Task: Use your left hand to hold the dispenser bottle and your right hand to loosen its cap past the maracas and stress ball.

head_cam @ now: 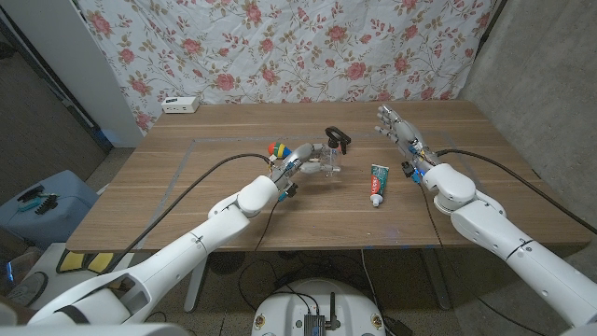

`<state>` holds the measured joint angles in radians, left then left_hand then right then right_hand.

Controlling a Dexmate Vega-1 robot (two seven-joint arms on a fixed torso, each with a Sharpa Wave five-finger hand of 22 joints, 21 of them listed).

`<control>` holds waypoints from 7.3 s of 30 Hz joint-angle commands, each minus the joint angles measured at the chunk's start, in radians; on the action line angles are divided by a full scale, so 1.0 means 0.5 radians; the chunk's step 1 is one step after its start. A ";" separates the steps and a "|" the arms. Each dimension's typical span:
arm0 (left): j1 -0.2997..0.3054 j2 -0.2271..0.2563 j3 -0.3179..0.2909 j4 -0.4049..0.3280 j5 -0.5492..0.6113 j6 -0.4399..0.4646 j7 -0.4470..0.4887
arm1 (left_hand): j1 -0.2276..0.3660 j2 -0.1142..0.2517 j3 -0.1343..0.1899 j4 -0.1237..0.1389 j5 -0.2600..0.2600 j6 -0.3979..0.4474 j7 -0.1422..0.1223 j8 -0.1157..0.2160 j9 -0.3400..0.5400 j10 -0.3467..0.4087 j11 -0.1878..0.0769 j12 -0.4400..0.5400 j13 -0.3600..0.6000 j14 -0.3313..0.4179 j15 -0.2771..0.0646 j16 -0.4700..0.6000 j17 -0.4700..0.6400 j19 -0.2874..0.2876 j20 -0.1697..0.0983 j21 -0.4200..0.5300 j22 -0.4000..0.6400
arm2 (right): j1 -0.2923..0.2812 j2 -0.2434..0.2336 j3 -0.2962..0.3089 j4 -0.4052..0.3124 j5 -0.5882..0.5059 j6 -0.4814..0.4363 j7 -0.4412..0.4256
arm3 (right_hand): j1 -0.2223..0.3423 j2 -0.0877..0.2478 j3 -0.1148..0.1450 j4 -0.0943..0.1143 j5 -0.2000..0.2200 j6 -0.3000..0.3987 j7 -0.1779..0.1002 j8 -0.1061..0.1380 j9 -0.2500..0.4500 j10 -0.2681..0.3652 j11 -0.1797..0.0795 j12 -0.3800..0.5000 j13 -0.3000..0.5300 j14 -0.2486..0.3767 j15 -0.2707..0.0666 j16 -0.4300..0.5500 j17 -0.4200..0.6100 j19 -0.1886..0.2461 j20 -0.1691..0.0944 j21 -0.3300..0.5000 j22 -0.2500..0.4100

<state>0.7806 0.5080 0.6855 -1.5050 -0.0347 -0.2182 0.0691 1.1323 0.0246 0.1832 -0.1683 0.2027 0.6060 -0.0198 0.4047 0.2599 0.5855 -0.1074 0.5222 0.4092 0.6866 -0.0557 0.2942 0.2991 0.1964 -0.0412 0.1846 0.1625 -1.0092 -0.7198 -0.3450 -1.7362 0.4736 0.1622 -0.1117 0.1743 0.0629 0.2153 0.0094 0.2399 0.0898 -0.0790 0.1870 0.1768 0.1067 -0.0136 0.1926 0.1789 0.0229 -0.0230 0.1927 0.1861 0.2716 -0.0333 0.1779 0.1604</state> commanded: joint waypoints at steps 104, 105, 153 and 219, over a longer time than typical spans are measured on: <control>-0.144 -0.014 0.066 0.046 0.146 0.250 0.123 | -0.001 0.182 0.201 0.044 0.039 0.176 -0.025 0.145 -0.041 0.139 -0.030 0.091 0.224 0.168 -0.195 -0.047 0.054 0.038 -0.141 -0.004 0.002 | 0.588 -0.401 -0.625 -1.140 -1.079 -1.786 0.167 | 0.715 -0.185 0.249 -0.382 -0.070 0.648 0.018 0.166 0.074 -0.098 0.214 -0.003 0.028 -0.074 0.385 0.007 0.009 -0.195 0.398 0.019 0.014; -0.145 -0.015 0.066 0.046 0.145 0.254 0.123 | -0.003 0.184 0.202 0.046 0.039 0.176 -0.026 0.146 -0.042 0.141 -0.036 0.092 0.225 0.168 -0.196 -0.048 0.055 0.038 -0.141 -0.004 0.002 | 0.597 -0.399 -0.633 -1.138 -1.087 -1.790 0.178 | 0.721 -0.186 0.251 -0.383 -0.071 0.651 0.019 0.167 0.075 -0.099 0.214 -0.003 0.028 -0.074 0.385 0.008 0.009 -0.193 0.399 0.020 0.014; -0.133 -0.036 0.086 0.039 0.146 0.274 0.133 | -0.028 0.193 0.240 0.044 0.049 0.180 -0.027 0.182 -0.051 0.147 -0.027 0.101 0.252 0.185 -0.194 -0.068 0.077 0.035 -0.141 -0.006 0.002 | 0.618 -0.423 -0.628 -1.156 -1.050 -1.890 0.286 | 1.111 -0.153 0.420 -0.378 -0.086 0.882 -0.195 0.284 0.102 -0.113 0.190 0.001 0.029 -0.074 0.369 0.010 0.006 -0.165 0.379 0.020 0.014; -0.148 -0.072 0.108 0.106 0.117 0.243 0.104 | -0.057 0.207 0.291 0.040 0.062 0.163 -0.025 0.219 -0.056 0.154 -0.023 0.113 0.284 0.201 -0.189 -0.092 0.102 0.029 -0.136 -0.006 0.002 | 0.564 -0.427 -0.460 -0.963 -0.704 -1.487 0.342 | 1.482 0.150 0.641 -0.391 -0.025 1.158 -0.289 0.340 0.091 -0.066 0.091 0.010 0.023 -0.069 0.275 0.016 0.003 -0.144 0.289 0.017 0.011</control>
<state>0.7117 0.4749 0.7369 -1.4597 0.0264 -0.0993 0.1265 1.1323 0.0245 0.2425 -0.2275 0.2309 0.6182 -0.0142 0.5087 0.2323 0.6172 -0.0783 0.5593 0.4091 0.7435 -0.0415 0.2437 0.3463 0.2052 -0.0394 0.1809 0.1626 -0.7293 -0.9352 -0.5873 -2.2413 0.0930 -0.6211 0.0480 0.8992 0.1336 0.5214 -0.1864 0.2191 0.6596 -0.2234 0.3564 0.2240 0.0716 0.0391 0.1927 0.1884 -0.0093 0.1194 0.1966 0.1861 0.2003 0.1201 0.1857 0.1628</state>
